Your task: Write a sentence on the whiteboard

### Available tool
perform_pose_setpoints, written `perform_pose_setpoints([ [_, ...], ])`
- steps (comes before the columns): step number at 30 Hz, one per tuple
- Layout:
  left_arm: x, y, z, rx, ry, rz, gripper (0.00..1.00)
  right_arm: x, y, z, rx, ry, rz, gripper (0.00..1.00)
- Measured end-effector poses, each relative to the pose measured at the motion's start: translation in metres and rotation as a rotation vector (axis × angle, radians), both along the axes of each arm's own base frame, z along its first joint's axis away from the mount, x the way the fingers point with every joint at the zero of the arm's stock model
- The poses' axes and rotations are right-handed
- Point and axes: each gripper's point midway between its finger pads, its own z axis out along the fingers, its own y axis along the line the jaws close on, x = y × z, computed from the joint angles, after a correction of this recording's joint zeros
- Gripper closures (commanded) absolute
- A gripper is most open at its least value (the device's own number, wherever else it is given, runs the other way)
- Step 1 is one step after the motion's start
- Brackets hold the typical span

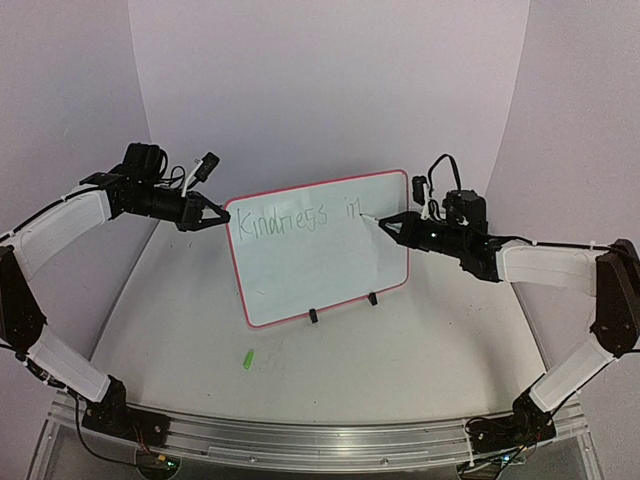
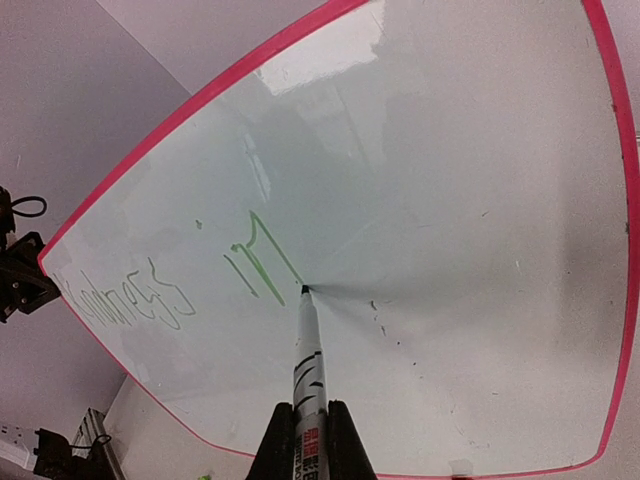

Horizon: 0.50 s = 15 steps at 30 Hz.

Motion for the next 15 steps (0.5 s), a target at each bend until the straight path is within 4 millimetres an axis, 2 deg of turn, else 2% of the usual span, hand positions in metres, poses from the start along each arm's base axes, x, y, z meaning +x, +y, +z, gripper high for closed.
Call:
perform_pose_setpoints([
  [9, 0.0, 0.0, 0.0, 0.002, -0.002, -0.001, 1.0, -0.005, -0.001, 0.006, 0.0, -0.005, 0.009, 1.0],
  [15, 0.0, 0.0, 0.0, 0.002, -0.003, -0.002, 1.0, -0.026, -0.006, 0.045, 0.035, -0.092, 0.05, 1.0],
])
